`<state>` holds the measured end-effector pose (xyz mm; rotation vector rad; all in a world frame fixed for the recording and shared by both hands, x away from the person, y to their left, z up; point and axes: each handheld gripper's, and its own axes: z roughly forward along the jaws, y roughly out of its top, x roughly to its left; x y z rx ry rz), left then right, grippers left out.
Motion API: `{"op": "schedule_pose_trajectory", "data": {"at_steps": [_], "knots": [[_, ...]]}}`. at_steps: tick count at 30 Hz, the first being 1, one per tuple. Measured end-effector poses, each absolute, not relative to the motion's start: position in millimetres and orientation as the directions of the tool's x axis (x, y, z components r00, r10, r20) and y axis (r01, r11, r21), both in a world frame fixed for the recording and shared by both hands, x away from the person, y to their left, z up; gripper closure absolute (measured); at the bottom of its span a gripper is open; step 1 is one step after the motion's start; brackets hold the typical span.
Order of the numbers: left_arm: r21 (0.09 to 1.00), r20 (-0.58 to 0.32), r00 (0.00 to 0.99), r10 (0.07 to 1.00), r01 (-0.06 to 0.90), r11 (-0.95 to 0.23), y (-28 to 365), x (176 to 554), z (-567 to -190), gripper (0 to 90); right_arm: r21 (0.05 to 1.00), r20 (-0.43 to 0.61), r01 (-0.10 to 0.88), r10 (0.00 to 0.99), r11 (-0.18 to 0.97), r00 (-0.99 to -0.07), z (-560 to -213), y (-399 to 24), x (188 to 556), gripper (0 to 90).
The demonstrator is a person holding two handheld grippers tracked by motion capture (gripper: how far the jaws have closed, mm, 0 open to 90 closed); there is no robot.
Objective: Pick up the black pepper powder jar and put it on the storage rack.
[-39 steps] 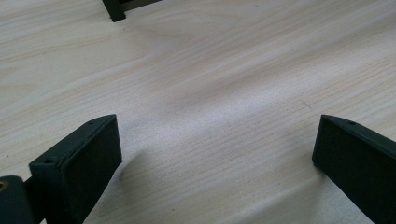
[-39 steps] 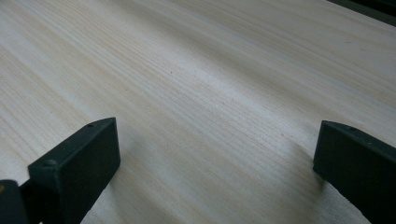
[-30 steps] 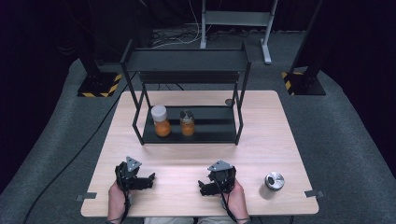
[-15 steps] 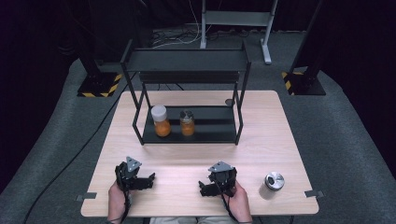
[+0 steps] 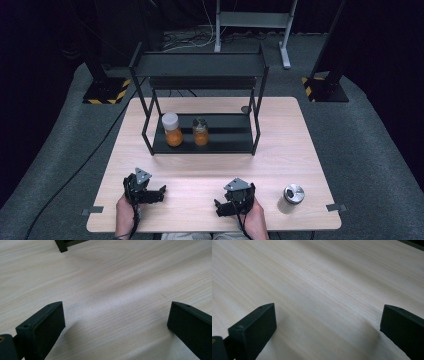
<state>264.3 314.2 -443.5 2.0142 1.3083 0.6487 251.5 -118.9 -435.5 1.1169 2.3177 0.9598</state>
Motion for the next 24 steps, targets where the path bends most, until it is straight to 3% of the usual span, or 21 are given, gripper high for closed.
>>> {"op": "schedule_pose_trajectory", "data": {"at_steps": [4,18,24], "knots": [[0.739,0.061,0.382,0.922,0.604,-0.299,314,264,-443,1.0,0.761,-0.040,0.499,0.798,0.415,-0.602,-430,-131,237,0.0],[0.739,0.061,0.381,0.922,0.604,-0.298,314,264,-444,1.0,0.907,-0.095,0.344,0.916,0.241,-0.391,-405,-185,153,0.0],[0.740,0.061,0.381,0.922,0.603,-0.298,314,264,-444,1.0,0.918,-0.089,0.341,0.943,0.202,-0.320,-400,-205,133,0.0]]}}
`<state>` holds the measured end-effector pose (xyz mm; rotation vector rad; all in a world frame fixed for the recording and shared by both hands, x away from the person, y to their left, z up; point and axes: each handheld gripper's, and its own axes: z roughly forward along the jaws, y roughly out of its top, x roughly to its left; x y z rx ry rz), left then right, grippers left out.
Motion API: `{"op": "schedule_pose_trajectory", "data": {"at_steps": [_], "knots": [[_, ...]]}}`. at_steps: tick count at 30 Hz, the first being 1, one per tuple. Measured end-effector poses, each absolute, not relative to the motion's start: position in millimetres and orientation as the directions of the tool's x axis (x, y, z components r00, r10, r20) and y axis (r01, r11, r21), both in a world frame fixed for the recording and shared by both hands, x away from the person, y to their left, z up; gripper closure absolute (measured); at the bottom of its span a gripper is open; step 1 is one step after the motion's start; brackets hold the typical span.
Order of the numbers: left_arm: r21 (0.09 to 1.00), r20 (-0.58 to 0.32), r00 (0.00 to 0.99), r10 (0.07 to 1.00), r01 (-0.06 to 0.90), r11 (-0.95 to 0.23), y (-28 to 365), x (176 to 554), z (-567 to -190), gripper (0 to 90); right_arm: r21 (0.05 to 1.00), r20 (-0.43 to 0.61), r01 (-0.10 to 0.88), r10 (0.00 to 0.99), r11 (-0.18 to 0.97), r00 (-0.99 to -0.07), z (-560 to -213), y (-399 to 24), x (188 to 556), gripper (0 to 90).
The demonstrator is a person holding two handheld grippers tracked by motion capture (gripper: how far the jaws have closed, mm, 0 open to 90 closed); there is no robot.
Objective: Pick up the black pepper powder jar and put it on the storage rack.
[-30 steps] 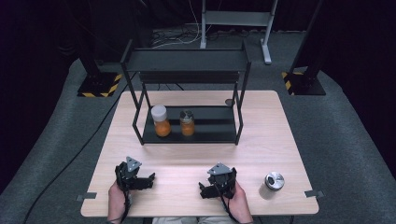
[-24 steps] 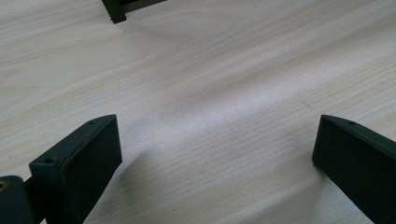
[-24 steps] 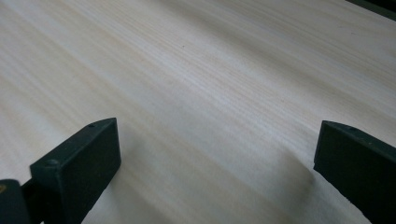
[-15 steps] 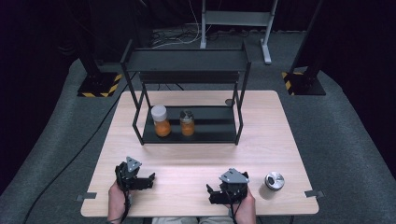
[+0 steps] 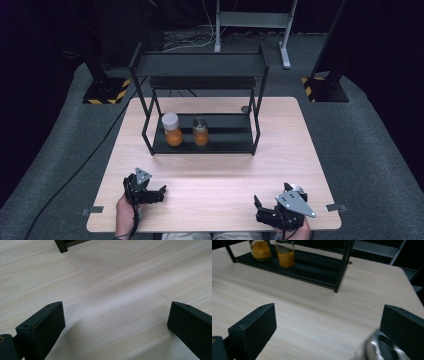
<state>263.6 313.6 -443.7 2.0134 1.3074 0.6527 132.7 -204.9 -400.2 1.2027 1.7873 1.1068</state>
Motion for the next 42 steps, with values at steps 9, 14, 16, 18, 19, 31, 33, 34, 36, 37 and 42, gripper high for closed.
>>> {"op": "schedule_pose_trajectory", "data": {"at_steps": [9,14,16,18,19,31,33,34,36,37,42], "knots": [[0.738,0.060,0.383,0.922,0.605,-0.299,314,264,-443,1.0,0.895,-0.050,0.426,0.980,0.130,-0.194,-411,-231,123,0.0],[0.739,0.060,0.382,0.922,0.604,-0.298,314,264,-444,1.0,0.874,-0.009,0.476,0.981,0.102,-0.194,-422,-238,133,0.0],[0.738,0.059,0.382,0.922,0.605,-0.298,314,264,-444,1.0,0.869,-0.002,0.485,0.981,0.097,-0.193,-425,-239,136,0.0],[0.738,0.059,0.383,0.922,0.605,-0.298,314,264,-443,1.0,0.866,0.004,0.491,0.980,0.095,-0.197,-427,-240,139,0.0],[0.738,0.059,0.383,0.922,0.605,-0.298,314,264,-443,1.0,0.866,0.004,0.491,0.980,0.095,-0.197,-427,-240,139,0.0],[0.738,0.059,0.383,0.922,0.605,-0.299,314,264,-443,1.0,0.850,0.047,0.522,0.977,0.070,-0.208,-445,-249,160,1.8],[0.738,0.059,0.383,0.922,0.605,-0.299,314,264,-443,1.0,0.852,0.050,0.519,0.977,0.068,-0.209,-446,-251,160,9.4],[0.738,0.059,0.383,0.922,0.605,-0.299,314,264,-443,1.0,0.852,0.056,0.518,0.974,0.069,-0.221,-447,-253,160,12.0],[0.738,0.059,0.383,0.922,0.605,-0.299,314,264,-443,1.0,0.854,0.051,0.515,0.973,0.075,-0.226,-447,-254,160,16.8],[0.738,0.060,0.383,0.922,0.605,-0.299,314,264,-443,1.0,0.857,0.047,0.510,0.973,0.077,-0.226,-448,-253,159,18.2],[0.738,0.060,0.383,0.922,0.605,-0.299,314,264,-443,1.0,0.864,0.040,0.499,0.976,0.073,-0.212,-450,-254,155,25.5]]}}
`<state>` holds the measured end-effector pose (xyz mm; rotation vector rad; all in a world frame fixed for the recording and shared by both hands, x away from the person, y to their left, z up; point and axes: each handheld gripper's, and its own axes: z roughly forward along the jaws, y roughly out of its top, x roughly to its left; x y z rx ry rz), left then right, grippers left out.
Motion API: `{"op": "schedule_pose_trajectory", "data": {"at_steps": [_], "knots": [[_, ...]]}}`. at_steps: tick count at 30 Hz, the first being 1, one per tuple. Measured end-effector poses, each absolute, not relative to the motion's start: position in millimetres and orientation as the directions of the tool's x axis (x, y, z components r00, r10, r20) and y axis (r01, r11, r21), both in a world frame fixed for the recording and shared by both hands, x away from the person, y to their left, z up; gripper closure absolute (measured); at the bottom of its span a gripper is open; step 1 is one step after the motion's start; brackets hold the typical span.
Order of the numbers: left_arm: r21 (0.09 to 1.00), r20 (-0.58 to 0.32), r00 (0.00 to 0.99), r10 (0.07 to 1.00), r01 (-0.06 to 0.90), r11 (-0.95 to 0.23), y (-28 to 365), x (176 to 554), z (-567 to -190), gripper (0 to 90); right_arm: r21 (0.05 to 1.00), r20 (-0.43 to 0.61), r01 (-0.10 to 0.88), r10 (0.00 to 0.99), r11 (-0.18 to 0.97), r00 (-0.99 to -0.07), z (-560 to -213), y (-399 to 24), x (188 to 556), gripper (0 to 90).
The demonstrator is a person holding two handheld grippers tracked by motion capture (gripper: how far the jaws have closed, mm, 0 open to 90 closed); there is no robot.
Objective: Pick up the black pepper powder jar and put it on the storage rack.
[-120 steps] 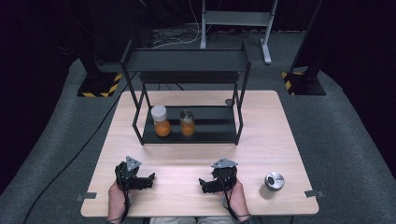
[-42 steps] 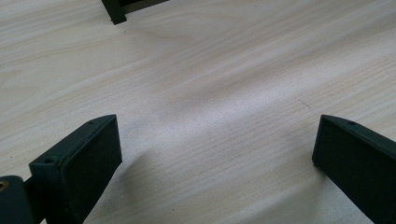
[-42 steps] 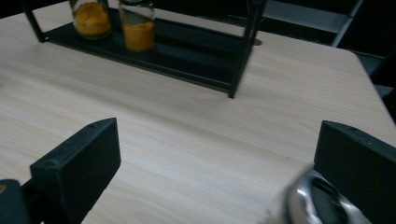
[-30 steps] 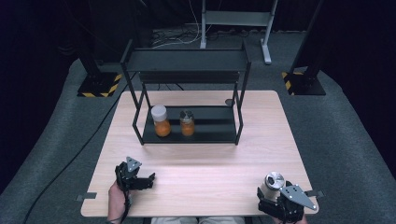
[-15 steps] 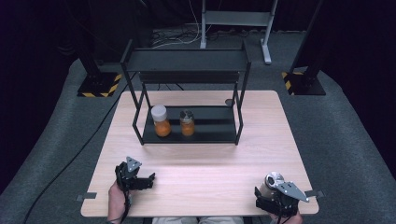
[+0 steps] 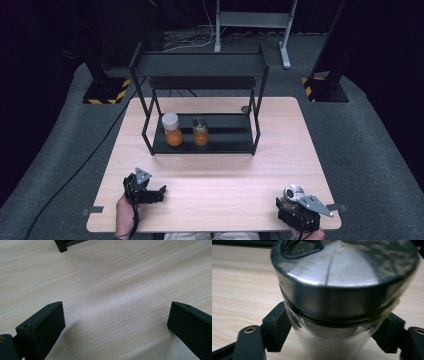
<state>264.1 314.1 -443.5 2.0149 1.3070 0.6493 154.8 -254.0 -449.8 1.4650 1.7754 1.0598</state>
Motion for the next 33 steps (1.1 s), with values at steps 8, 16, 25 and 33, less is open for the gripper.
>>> {"op": "schedule_pose_trajectory", "data": {"at_steps": [8,16,25,33], "knots": [[0.739,0.060,0.383,0.922,0.604,-0.299,314.0,264.1,-443.5,1.0,0.872,0.013,0.481,0.978,0.092,-0.210,-452.9,-252.1,151.5,29.9],[0.738,0.059,0.383,0.922,0.605,-0.298,314.3,264.3,-443.5,1.0,0.879,0.015,0.469,0.978,0.087,-0.209,-455.7,-252.3,149.6,30.2],[0.738,0.059,0.383,0.922,0.605,-0.299,314.2,264.2,-443.5,1.0,0.877,0.012,0.471,0.975,0.095,-0.220,-453.5,-251.6,148.7,30.3],[0.738,0.059,0.383,0.922,0.605,-0.298,314.4,264.3,-443.5,1.0,0.883,0.002,0.457,0.972,0.108,-0.235,-448.3,-249.0,147.1,30.3]]}}
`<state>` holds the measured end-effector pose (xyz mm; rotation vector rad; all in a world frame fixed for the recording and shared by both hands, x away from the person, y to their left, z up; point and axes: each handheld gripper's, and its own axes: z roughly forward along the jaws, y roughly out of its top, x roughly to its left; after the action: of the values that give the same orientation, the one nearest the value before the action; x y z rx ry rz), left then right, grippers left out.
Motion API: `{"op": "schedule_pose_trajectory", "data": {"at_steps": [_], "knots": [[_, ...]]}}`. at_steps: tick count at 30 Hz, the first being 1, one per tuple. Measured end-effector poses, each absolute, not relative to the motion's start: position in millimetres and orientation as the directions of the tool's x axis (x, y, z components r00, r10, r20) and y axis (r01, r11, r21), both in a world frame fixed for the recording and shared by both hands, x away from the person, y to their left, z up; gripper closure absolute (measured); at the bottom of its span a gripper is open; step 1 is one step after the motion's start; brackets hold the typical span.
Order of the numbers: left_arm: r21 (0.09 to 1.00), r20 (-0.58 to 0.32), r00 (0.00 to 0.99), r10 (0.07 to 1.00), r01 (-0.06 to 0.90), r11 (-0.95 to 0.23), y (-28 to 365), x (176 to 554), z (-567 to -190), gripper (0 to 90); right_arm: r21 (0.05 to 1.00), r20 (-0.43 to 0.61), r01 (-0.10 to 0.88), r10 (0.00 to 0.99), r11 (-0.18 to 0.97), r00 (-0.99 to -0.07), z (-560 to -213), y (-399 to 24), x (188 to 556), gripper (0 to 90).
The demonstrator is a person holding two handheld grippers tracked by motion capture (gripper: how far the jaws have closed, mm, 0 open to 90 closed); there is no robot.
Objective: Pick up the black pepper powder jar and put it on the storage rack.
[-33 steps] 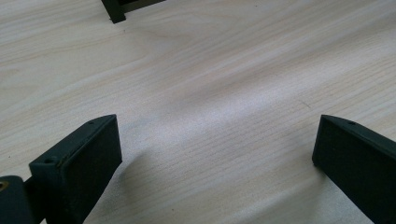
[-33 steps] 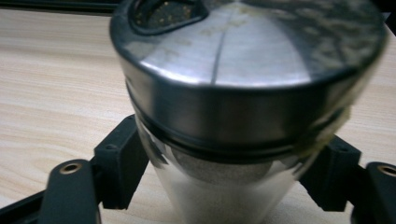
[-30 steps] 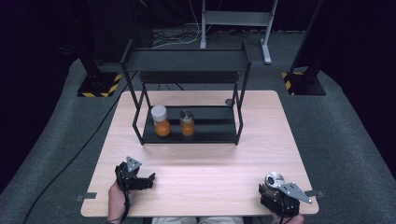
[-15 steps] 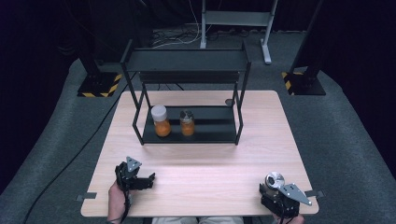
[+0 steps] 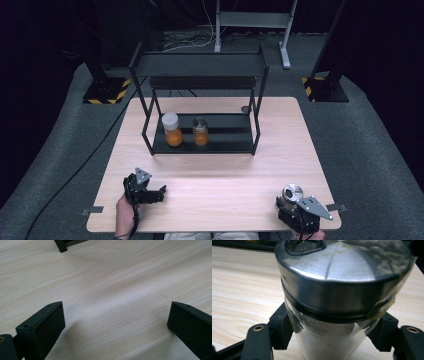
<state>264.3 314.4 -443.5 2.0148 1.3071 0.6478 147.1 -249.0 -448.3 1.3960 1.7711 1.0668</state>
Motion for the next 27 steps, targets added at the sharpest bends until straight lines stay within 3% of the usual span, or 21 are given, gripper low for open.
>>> {"op": "schedule_pose_trajectory", "data": {"at_steps": [27], "knots": [[0.738,0.056,0.383,0.922,0.606,-0.297,315,265,-443,1.0,0.891,-0.015,0.425,0.947,0.158,-0.320,-437,-237,153,30.3]]}}
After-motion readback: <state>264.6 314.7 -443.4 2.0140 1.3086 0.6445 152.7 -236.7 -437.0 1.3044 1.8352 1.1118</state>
